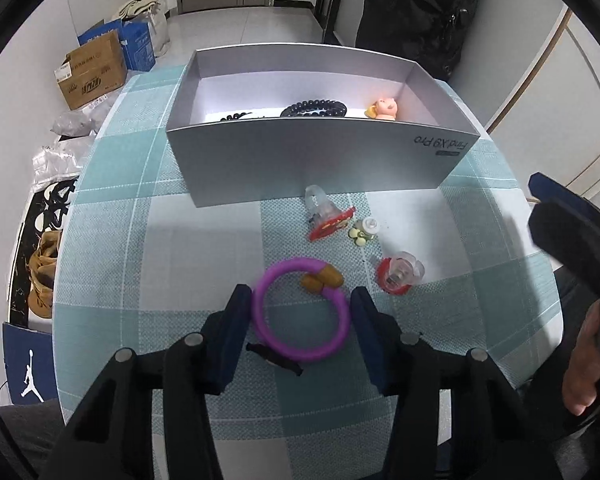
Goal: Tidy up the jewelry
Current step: 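Grasp the purple ring with the left gripper while the right grasps the red round charm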
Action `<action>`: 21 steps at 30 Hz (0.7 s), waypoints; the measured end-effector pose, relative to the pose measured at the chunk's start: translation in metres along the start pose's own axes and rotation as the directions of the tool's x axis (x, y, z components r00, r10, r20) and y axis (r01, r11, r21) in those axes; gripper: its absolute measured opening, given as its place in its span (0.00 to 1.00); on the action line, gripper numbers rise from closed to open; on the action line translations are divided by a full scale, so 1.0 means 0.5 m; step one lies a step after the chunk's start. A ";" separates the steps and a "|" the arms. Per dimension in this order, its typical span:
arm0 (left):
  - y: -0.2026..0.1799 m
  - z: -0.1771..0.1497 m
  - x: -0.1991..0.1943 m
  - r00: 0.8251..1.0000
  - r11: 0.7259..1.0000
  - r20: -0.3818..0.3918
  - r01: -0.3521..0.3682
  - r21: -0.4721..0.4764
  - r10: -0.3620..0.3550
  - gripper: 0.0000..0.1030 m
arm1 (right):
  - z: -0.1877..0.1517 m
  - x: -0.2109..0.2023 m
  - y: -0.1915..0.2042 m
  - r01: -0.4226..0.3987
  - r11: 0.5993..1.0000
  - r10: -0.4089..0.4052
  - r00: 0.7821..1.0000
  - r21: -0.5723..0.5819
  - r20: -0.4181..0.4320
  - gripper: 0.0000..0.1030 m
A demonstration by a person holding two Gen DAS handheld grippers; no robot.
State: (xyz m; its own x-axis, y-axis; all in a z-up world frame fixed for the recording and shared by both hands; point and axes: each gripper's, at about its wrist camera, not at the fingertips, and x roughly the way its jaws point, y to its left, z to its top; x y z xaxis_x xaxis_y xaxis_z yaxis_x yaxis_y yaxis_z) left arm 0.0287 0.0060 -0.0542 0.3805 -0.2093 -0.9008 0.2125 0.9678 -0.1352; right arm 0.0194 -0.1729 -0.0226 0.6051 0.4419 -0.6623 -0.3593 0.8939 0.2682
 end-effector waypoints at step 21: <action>0.077 0.030 -0.059 0.970 0.956 0.162 0.210 -0.203 -0.178 0.43 | -0.042 0.084 0.054 -0.114 0.989 0.093 0.976 -0.098 -0.199 0.72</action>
State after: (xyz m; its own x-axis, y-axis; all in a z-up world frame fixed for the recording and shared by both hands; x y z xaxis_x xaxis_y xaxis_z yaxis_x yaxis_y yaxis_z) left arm 0.0391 0.0473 -0.0266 0.4776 -0.3985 -0.7830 0.1002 0.9101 -0.4021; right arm 0.0202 -0.1316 -0.0575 0.4155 0.4992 -0.7604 -0.4936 0.8259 0.2725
